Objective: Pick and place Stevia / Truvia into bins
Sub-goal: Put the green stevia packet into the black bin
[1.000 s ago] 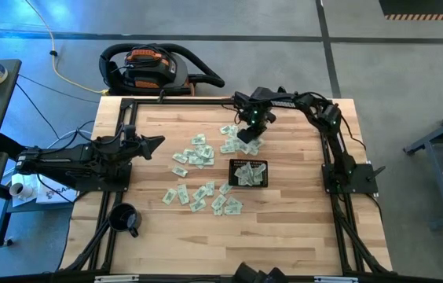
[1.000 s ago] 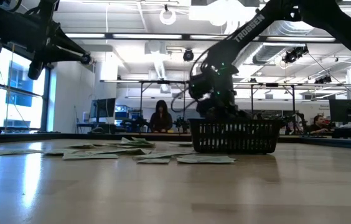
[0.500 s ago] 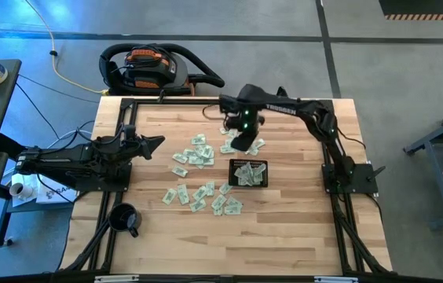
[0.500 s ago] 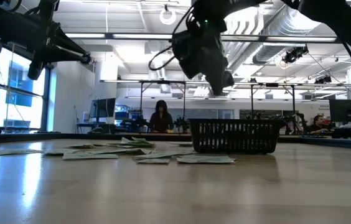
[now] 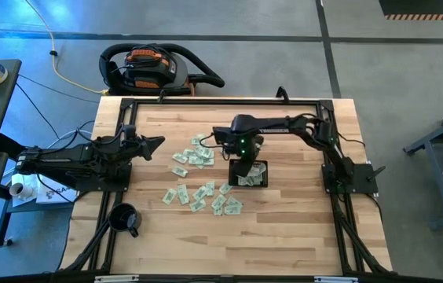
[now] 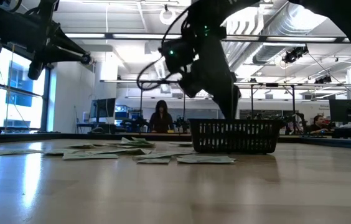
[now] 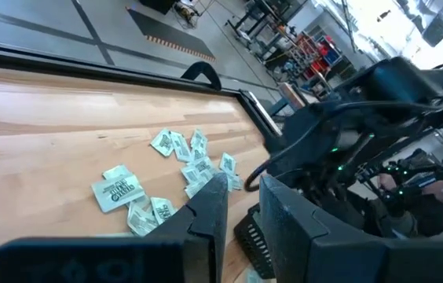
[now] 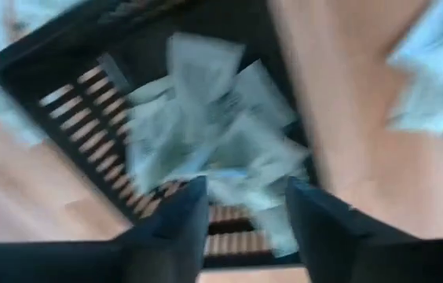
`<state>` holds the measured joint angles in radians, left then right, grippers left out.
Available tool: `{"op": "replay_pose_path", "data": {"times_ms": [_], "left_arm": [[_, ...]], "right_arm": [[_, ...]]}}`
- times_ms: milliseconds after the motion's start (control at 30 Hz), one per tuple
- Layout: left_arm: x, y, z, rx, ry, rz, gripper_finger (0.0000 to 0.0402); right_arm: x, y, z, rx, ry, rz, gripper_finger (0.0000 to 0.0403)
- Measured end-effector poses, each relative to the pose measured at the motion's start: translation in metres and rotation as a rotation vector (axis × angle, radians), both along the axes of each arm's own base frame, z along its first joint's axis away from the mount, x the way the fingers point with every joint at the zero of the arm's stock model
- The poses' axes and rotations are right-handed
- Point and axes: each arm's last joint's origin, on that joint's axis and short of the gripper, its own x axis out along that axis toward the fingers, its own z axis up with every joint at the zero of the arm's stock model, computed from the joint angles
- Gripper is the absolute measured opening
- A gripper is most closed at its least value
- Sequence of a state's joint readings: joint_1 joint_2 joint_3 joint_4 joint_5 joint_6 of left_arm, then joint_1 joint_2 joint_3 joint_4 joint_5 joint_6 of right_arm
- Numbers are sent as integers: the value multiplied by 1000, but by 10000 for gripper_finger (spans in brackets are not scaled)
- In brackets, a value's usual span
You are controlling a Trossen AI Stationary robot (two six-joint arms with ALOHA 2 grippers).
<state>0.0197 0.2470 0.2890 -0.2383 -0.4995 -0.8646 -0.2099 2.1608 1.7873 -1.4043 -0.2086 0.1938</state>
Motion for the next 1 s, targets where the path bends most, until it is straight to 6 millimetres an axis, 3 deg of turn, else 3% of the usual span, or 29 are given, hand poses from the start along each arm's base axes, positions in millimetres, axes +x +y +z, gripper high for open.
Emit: {"op": "replay_pose_path", "data": {"times_ms": [167, 300, 433, 600, 833, 1000], "left_arm": [[0, 0, 0, 0, -1, 0, 111], [0, 0, 0, -4, -6, 1, 111], [0, 0, 0, -25, -19, 5, 111], [0, 0, 0, -52, -37, 25, 111], [-1, 1, 1, -49, -39, 52, 111], [-1, 1, 1, -49, -39, 54, 111]], "right_arm": [[1, -17, 31, -164, -105, 120, 270], [-10, -55, 30, -217, -90, 203, 307], [-20, -84, 19, -236, -105, 283, 310], [-34, -100, -10, -249, -61, 357, 305], [-62, -108, -46, -191, 44, 351, 305], [-60, -108, -50, -194, -3, 348, 305]]}}
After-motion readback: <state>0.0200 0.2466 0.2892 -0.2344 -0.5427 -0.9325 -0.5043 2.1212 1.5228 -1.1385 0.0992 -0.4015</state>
